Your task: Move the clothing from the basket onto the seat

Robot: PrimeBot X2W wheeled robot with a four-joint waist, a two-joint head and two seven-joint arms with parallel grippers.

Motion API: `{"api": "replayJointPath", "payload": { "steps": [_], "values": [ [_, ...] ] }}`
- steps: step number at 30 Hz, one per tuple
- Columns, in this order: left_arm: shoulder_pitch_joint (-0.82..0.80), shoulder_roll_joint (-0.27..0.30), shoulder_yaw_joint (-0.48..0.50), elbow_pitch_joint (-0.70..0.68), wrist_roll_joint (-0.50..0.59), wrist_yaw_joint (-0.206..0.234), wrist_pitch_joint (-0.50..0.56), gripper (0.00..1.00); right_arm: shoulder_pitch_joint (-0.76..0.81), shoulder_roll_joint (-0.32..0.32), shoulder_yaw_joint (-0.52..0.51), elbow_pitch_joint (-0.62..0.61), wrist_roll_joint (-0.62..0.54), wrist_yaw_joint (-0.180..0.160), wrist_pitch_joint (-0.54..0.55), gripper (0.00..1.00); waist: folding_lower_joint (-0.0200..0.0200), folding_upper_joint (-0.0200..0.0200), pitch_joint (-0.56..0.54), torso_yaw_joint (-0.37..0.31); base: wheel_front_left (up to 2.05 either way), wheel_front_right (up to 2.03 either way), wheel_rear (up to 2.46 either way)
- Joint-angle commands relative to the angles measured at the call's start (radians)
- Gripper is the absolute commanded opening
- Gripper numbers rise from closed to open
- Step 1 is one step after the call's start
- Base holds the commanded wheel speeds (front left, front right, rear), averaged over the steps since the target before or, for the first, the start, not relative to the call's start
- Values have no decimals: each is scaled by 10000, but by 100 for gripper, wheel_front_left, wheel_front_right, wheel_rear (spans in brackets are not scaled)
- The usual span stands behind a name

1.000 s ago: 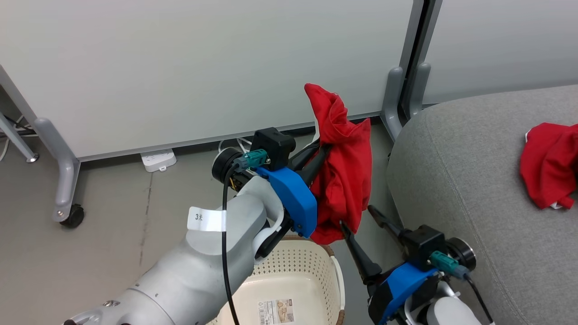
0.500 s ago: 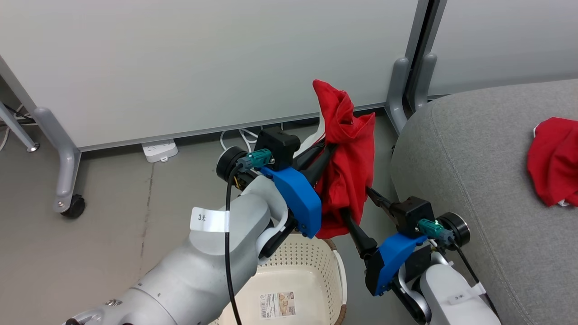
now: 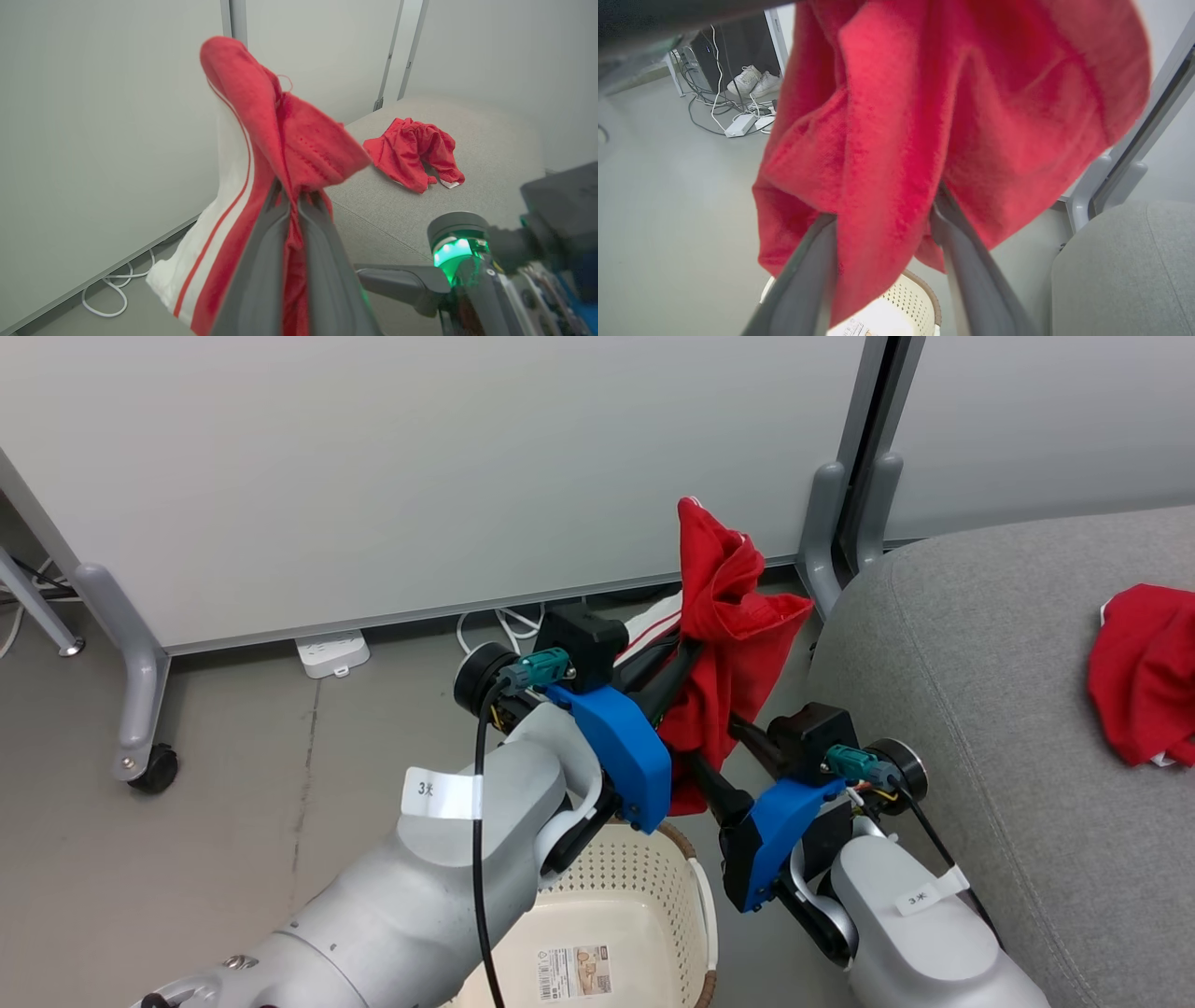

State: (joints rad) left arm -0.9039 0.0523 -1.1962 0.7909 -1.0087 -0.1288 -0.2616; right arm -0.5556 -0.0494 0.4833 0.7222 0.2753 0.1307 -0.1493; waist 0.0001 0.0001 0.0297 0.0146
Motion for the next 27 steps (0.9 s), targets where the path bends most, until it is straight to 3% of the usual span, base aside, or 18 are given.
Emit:
{"api": "replayJointPath", "payload": {
  "steps": [1,27],
  "values": [
    [-69,-6,-1,-20,-17,-18,-50,0,-150,-19,52,72,55,1,-81,0,-1,-1,-20,-5,0,0,0],
    [256,52,51,126,-100,-18,-50,0,-527,-19,858,1215,952,1,-795,0,-1,-1,-339,-265,0,0,0]
  ]
}}
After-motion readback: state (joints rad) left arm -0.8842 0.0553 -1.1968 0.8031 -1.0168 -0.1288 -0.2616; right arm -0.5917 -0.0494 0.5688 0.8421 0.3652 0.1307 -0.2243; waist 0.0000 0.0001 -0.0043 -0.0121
